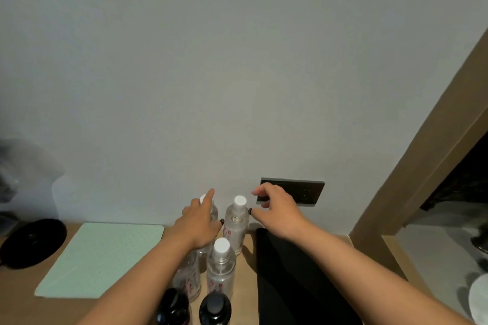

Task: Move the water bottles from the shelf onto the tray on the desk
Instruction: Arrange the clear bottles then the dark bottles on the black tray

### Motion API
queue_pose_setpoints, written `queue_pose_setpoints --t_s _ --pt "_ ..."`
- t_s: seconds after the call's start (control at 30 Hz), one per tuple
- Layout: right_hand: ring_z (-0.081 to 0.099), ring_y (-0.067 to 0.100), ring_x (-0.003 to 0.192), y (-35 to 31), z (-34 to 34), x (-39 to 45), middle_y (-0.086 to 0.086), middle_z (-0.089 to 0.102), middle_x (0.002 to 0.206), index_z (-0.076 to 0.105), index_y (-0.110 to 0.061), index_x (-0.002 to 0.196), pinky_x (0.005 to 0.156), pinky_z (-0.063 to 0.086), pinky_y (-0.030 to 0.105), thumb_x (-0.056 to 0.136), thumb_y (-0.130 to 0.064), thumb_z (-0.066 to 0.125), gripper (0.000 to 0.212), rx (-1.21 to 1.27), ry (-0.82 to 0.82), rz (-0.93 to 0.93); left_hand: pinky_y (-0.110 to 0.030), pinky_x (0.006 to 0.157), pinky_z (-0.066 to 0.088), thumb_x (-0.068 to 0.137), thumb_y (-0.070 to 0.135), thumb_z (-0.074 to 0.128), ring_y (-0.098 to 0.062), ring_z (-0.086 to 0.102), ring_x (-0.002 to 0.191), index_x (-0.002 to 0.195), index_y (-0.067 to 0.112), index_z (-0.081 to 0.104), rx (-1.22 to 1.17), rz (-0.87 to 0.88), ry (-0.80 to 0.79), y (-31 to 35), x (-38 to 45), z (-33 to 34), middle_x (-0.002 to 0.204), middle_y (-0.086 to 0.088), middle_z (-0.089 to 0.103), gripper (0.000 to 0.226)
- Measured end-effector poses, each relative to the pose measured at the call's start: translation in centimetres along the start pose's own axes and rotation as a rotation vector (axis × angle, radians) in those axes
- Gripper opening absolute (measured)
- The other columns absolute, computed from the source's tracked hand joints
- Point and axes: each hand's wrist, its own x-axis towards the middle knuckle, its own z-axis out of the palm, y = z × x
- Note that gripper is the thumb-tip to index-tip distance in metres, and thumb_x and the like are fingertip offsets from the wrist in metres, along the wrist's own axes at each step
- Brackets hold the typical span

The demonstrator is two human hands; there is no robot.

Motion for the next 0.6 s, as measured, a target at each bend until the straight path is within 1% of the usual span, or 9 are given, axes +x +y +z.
queue_pose_setpoints --t_s 0.1,0.2,0.27,0.33,0.37,0.43,0.47,0.53,0.6 --pt "0.052 0.016 0.105 0.5 2.1 2.4 0.003 0.048 0.125 0.048 -0.026 0.125 0.089 0.046 0.029 0.085 -0.024 0.062 0.042 -0.025 -0.014 0.026 -0.044 0.101 0.039 0.086 0.054 0.048 -0.033 0.034 0.131 0.149 0.035 -0.006 0.091 -0.009 0.008 0.2 0.5 0.7 0.151 -0.012 0.022 0.085" --pt "0.054 0.021 0.108 0.9 4.2 4.4 0.005 0.048 0.125 0.048 -0.024 0.129 0.083 0.045 0.029 0.087 -0.033 0.06 0.044 -0.11 -0.022 0.071 -0.044 0.101 0.039 0.087 0.053 0.049 -0.033 0.034 0.132 0.149 0.035 -0.003 0.071 -0.008 0.021 0.1 1.0 0.8 0.151 -0.011 0.022 0.083" --pt "0.056 0.024 0.104 1.2 5.3 5.3 0.006 0.052 0.117 0.052 -0.021 0.121 0.076 0.045 0.03 0.087 -0.039 0.059 0.04 -0.2 -0.015 0.097 -0.043 0.102 0.04 0.088 0.049 0.049 -0.032 0.035 0.132 0.148 0.035 0.003 0.021 -0.009 0.039 -0.3 1.3 0.7 0.151 -0.01 0.024 0.078" --pt "0.058 0.028 0.099 1.4 6.0 5.8 0.009 0.057 0.11 0.054 -0.015 0.112 0.069 0.043 0.03 0.09 -0.037 0.054 0.031 -0.278 -0.009 0.081 -0.041 0.099 0.042 0.088 0.046 0.05 -0.03 0.04 0.128 0.147 0.036 0.01 0.011 0.012 0.06 -0.6 1.5 0.6 0.147 -0.008 0.031 0.072" --pt "0.058 0.029 0.099 1.5 6.2 6.0 0.011 0.058 0.11 0.054 -0.013 0.111 0.068 0.042 0.031 0.092 -0.033 0.052 0.028 -0.32 -0.016 0.058 -0.04 0.098 0.043 0.089 0.044 0.05 -0.029 0.042 0.125 0.146 0.036 0.013 0.006 0.022 0.068 -0.7 1.7 0.5 0.144 -0.008 0.034 0.069" --pt "0.058 0.03 0.102 1.6 6.2 6.4 0.012 0.057 0.114 0.053 -0.012 0.117 0.071 0.044 0.032 0.093 -0.025 0.05 0.027 -0.4 -0.045 0.005 -0.039 0.096 0.044 0.09 0.04 0.048 -0.028 0.047 0.12 0.144 0.035 0.019 -0.026 0.029 0.082 -1.0 2.0 0.4 0.139 -0.008 0.039 0.062" --pt "0.057 0.03 0.105 1.6 6.0 6.6 0.013 0.056 0.118 0.053 -0.012 0.121 0.075 0.047 0.034 0.093 -0.021 0.05 0.029 -0.417 -0.065 -0.009 -0.04 0.096 0.044 0.091 0.039 0.047 -0.028 0.048 0.118 0.143 0.034 0.021 -0.046 0.026 0.091 -1.1 2.2 0.4 0.137 -0.008 0.042 0.059" --pt "0.055 0.03 0.111 1.8 5.5 6.9 0.013 0.054 0.123 0.053 -0.013 0.125 0.085 0.049 0.037 0.091 -0.015 0.053 0.035 -0.392 -0.108 -0.004 -0.04 0.095 0.045 0.092 0.036 0.046 -0.028 0.051 0.116 0.142 0.03 0.027 -0.083 0.02 0.116 -1.2 2.4 0.2 0.136 -0.009 0.045 0.053" --pt "0.053 0.029 0.115 2.1 5.1 6.8 0.012 0.054 0.127 0.054 -0.015 0.127 0.09 0.049 0.036 0.089 -0.013 0.055 0.037 -0.317 -0.13 0.02 -0.037 0.091 0.047 0.093 0.033 0.046 -0.026 0.055 0.109 0.133 0.023 0.037 -0.127 0.018 0.152 -1.1 2.4 0.2 0.129 -0.008 0.051 0.042"
